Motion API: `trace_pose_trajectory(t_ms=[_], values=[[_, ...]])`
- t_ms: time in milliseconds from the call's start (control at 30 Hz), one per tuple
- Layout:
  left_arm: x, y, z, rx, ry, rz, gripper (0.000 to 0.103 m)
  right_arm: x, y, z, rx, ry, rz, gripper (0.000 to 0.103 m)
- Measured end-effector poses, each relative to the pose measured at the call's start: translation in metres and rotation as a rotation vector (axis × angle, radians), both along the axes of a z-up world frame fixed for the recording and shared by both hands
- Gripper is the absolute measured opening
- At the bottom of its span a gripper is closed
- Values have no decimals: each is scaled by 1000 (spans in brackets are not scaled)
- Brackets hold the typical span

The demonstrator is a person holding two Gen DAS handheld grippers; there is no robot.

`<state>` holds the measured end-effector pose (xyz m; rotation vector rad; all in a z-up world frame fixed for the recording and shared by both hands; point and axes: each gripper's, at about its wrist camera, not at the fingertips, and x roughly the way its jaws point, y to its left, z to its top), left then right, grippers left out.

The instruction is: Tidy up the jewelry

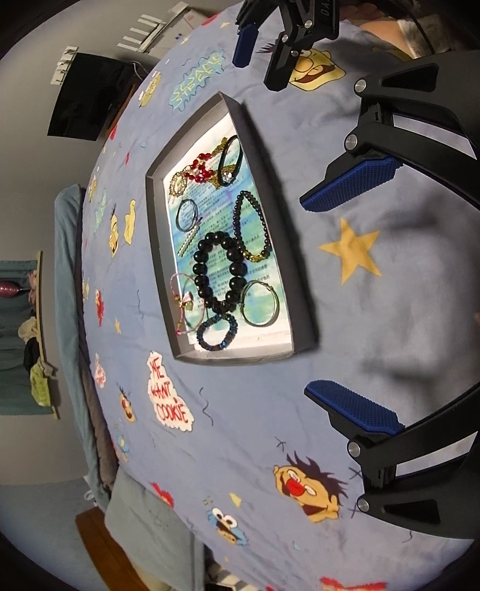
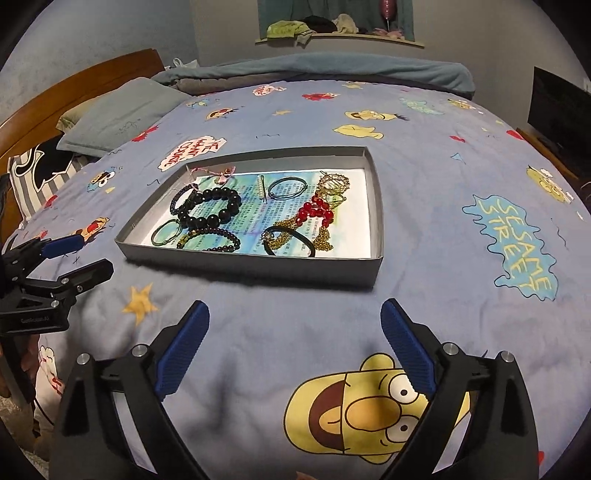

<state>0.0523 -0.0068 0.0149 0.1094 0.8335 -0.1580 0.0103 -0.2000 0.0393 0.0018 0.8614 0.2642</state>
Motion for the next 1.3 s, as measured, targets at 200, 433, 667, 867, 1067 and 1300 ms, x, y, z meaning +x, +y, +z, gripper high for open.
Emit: trace_pose_trajectory(t_ms=[200, 433, 667, 867, 1067, 1300], values=[[-3, -1, 1, 9, -7, -2, 92, -3, -2, 2, -1, -7, -5, 93], [-4, -1, 2, 8, -5, 1, 92, -4, -3, 2, 0, -8, -5, 93], [-3, -1, 2, 8, -7, 2, 92, -6, -4, 4, -2, -12, -9, 93], [-4, -1, 2, 8, -5, -1, 92, -6, -4, 4, -1, -12, -6, 93], [-4, -1, 2, 10, -5, -1, 92, -6, -4, 4, -1, -12, -8, 93], [-3, -1, 1, 5, -2, -3, 92, -6, -4, 4, -1, -12, -8, 93]])
